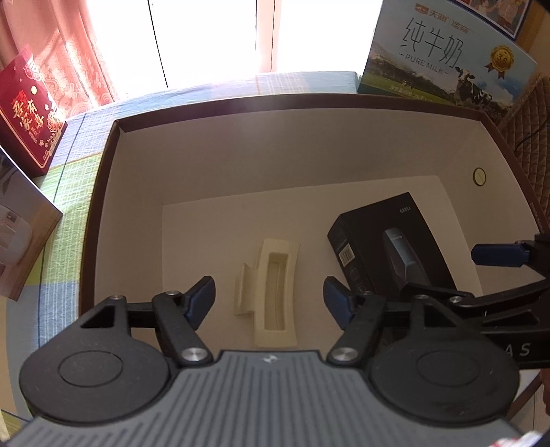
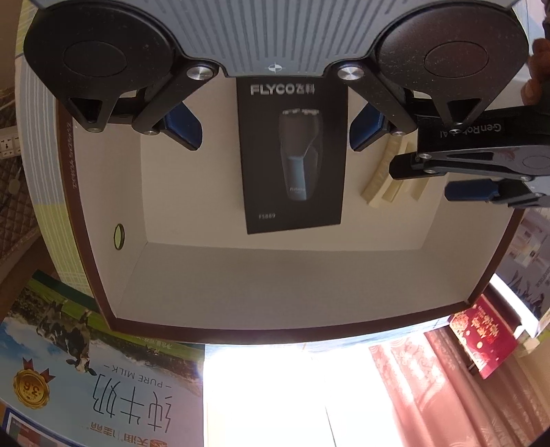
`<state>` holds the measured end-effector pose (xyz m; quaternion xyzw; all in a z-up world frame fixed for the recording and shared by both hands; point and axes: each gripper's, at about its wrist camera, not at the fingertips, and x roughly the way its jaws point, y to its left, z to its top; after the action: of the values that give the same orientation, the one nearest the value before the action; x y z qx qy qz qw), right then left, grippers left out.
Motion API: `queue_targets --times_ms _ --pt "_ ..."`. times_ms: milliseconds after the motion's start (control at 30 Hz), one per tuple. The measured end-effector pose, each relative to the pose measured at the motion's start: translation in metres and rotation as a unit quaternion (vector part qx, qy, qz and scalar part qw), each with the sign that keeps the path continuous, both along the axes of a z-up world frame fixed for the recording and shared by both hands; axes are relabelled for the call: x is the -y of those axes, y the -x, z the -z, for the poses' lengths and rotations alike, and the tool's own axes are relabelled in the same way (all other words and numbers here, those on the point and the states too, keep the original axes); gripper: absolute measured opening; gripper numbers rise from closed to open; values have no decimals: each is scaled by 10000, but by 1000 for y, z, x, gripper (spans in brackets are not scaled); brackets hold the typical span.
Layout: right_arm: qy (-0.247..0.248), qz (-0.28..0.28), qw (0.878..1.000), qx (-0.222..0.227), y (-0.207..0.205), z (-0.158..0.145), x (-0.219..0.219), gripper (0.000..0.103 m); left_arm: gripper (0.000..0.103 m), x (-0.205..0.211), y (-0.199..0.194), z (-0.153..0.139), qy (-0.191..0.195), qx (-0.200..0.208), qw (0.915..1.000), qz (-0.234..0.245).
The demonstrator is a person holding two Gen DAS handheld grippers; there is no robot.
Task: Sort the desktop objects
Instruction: 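Carry the clip and black box into the brown box and release both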
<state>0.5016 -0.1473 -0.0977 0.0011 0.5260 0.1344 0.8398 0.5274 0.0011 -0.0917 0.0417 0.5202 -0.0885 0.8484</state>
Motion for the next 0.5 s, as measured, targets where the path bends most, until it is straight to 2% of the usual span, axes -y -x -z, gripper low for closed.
queue_targets --times_ms 300,500 --pt "-126 -170 9997 156 24 -17 2 91 74 -3 27 -24 -54 221 9997 -1" --pt "-185 -195 9989 387 46 -35 4 92 74 -3 52 -42 -56 396 9992 -16"
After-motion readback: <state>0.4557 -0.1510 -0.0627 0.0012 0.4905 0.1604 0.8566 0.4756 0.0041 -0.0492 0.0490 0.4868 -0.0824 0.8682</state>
